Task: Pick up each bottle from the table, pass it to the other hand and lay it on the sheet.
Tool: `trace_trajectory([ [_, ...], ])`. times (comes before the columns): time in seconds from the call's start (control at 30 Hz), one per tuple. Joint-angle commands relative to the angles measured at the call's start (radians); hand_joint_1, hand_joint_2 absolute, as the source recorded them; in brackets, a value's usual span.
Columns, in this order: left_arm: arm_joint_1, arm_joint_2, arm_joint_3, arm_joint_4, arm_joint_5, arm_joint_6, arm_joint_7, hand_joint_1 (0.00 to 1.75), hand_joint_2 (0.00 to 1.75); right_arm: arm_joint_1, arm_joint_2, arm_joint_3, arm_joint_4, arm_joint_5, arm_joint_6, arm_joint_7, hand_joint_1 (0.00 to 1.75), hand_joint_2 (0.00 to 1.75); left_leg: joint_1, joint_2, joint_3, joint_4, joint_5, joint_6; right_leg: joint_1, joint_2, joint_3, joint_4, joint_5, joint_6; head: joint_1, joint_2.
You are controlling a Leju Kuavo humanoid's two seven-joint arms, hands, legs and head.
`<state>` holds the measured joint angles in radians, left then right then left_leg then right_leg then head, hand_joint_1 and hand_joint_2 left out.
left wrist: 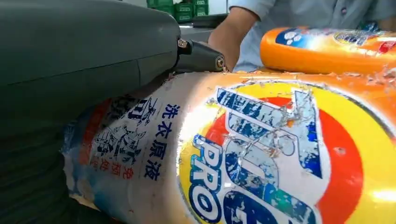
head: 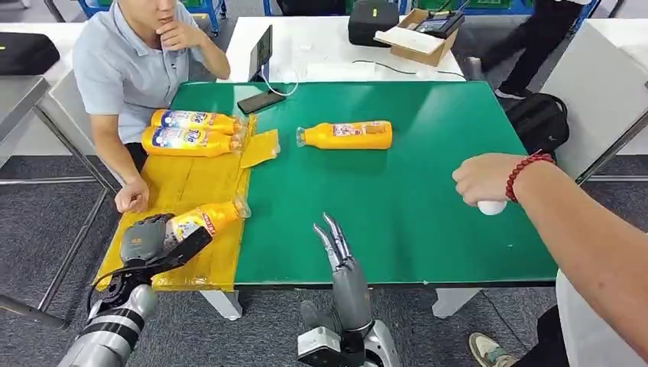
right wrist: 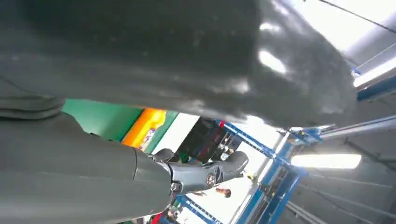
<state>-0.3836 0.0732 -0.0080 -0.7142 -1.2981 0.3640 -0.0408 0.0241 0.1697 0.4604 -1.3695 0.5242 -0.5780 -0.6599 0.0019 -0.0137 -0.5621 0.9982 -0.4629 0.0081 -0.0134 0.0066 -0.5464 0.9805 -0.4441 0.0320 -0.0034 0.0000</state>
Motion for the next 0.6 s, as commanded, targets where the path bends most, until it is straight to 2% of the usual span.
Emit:
trace_trajectory([
  [0.03, -0.045, -0.064, -0.080, 0.276, -0.047, -0.064, 0.008, 1.43, 1.75, -0.024, -0.030, -0.036, 0.077, -0.047, 0.008, -0.006, 0.00, 0.00, 0.001, -0.005, -0.015, 0.000, 0.009, 0.000, 0.001, -0.005, -0.014, 0.001, 0.005, -0.003, -0.001, 0.000],
  [0.07, -0.101, -0.093, -0.102, 0.318, -0.062, -0.084, 0.017, 1.06, 1.75, -0.020, -0.040, -0.057, 0.076, -0.070, -0.001, -0.013, 0.00, 0.00, 0.001, -0.006, -0.019, -0.003, 0.019, 0.000, 0.002, -0.009, -0.019, -0.001, 0.008, -0.003, 0.000, 0.000],
  [0.1, -0.132, -0.112, -0.115, 0.340, -0.069, -0.102, 0.028, 0.93, 1.75, -0.017, -0.045, -0.071, 0.078, -0.086, 0.001, -0.020, 0.00, 0.00, 0.001, -0.013, -0.013, -0.005, 0.026, -0.002, 0.001, -0.016, -0.012, 0.001, 0.005, -0.002, -0.001, 0.000],
  [0.13, -0.140, -0.119, -0.117, 0.342, -0.070, -0.107, 0.034, 0.61, 1.75, -0.016, -0.048, -0.074, 0.078, -0.091, 0.004, -0.023, 0.00, 0.00, 0.001, -0.016, -0.018, -0.005, 0.027, -0.003, 0.001, -0.018, -0.016, 0.001, 0.007, -0.003, -0.001, 0.000],
  [0.17, -0.158, -0.129, -0.130, 0.356, -0.075, -0.132, 0.033, 0.37, 1.75, -0.016, -0.046, -0.083, 0.086, -0.102, 0.008, -0.026, 0.00, 0.00, 0.001, -0.019, -0.022, -0.004, 0.030, -0.002, 0.001, -0.022, -0.019, 0.001, 0.008, -0.003, -0.001, 0.000],
  [0.2, -0.165, -0.135, -0.135, 0.364, -0.076, -0.144, 0.036, 0.17, 1.75, -0.018, -0.045, -0.086, 0.096, -0.105, 0.012, -0.027, 0.00, 0.00, 0.002, -0.020, -0.020, -0.005, 0.030, -0.003, 0.002, -0.023, -0.017, -0.001, 0.008, -0.004, -0.001, 0.000],
  [0.23, -0.165, -0.135, -0.135, 0.364, -0.076, -0.144, 0.036, 0.09, 1.75, -0.018, -0.045, -0.086, 0.096, -0.105, 0.012, -0.027, 0.00, 0.00, 0.001, -0.025, -0.012, -0.005, 0.028, -0.002, 0.001, -0.027, -0.007, 0.000, 0.005, -0.002, -0.001, 0.000],
  [0.27, -0.166, -0.138, -0.138, 0.370, -0.075, -0.153, 0.040, 0.07, 1.75, -0.023, -0.043, -0.087, 0.112, -0.112, 0.023, -0.032, 0.00, 0.00, 0.002, -0.025, -0.022, -0.004, 0.031, -0.003, 0.002, -0.028, -0.018, 0.001, 0.008, -0.002, -0.001, 0.000],
  [0.37, -0.158, -0.132, -0.140, 0.369, -0.072, -0.145, 0.035, 0.07, 1.75, -0.030, -0.037, -0.087, 0.126, -0.116, 0.026, -0.037, 0.00, 0.00, 0.001, -0.031, -0.015, 0.005, 0.022, -0.004, 0.001, -0.036, -0.008, 0.011, -0.007, -0.003, -0.002, 0.000],
  [0.4, -0.157, -0.130, -0.140, 0.369, -0.071, -0.144, 0.034, 0.07, 1.75, -0.030, -0.036, -0.087, 0.127, -0.116, 0.026, -0.037, 0.00, 0.00, 0.001, -0.028, -0.025, 0.005, 0.025, -0.003, 0.001, -0.034, -0.017, 0.011, -0.003, -0.003, 0.000, 0.000],
  [0.43, -0.157, -0.130, -0.140, 0.369, -0.071, -0.144, 0.034, 0.07, 1.75, -0.030, -0.036, -0.087, 0.127, -0.116, 0.026, -0.037, 0.00, 0.00, 0.001, -0.030, -0.015, -0.002, 0.028, -0.002, 0.001, -0.036, -0.007, 0.005, -0.002, 0.000, -0.001, 0.000],
  [0.5, -0.157, -0.130, -0.140, 0.369, -0.071, -0.144, 0.034, 0.07, 1.75, -0.030, -0.036, -0.087, 0.127, -0.116, 0.026, -0.037, 0.00, 0.00, 0.001, -0.024, -0.027, -0.005, 0.035, -0.002, 0.000, -0.031, -0.020, 0.001, 0.006, 0.000, -0.002, 0.000],
  [0.53, -0.157, -0.130, -0.140, 0.369, -0.071, -0.144, 0.034, 0.00, 1.75, -0.030, -0.036, -0.087, 0.127, -0.116, 0.026, -0.037, 0.00, 0.00, -0.001, -0.028, -0.020, -0.008, 0.037, 0.000, -0.001, -0.035, -0.013, -0.001, 0.005, 0.002, -0.001, 0.000],
  [0.57, -0.155, -0.129, -0.136, 0.368, -0.062, -0.141, 0.029, 0.00, 1.75, -0.031, -0.036, -0.087, 0.129, -0.116, 0.029, -0.037, 0.00, 0.00, 0.000, -0.024, -0.023, -0.010, 0.041, 0.000, -0.001, -0.031, -0.017, -0.005, 0.011, 0.002, -0.001, 0.000],
  [0.6, -0.153, -0.130, -0.133, 0.366, -0.053, -0.134, 0.023, 0.00, 1.75, -0.036, -0.037, -0.085, 0.134, -0.111, 0.031, -0.038, 0.00, 0.00, -0.002, -0.028, -0.019, -0.007, 0.039, 0.000, -0.003, -0.035, -0.012, 0.000, 0.007, 0.002, -0.001, 0.000],
])
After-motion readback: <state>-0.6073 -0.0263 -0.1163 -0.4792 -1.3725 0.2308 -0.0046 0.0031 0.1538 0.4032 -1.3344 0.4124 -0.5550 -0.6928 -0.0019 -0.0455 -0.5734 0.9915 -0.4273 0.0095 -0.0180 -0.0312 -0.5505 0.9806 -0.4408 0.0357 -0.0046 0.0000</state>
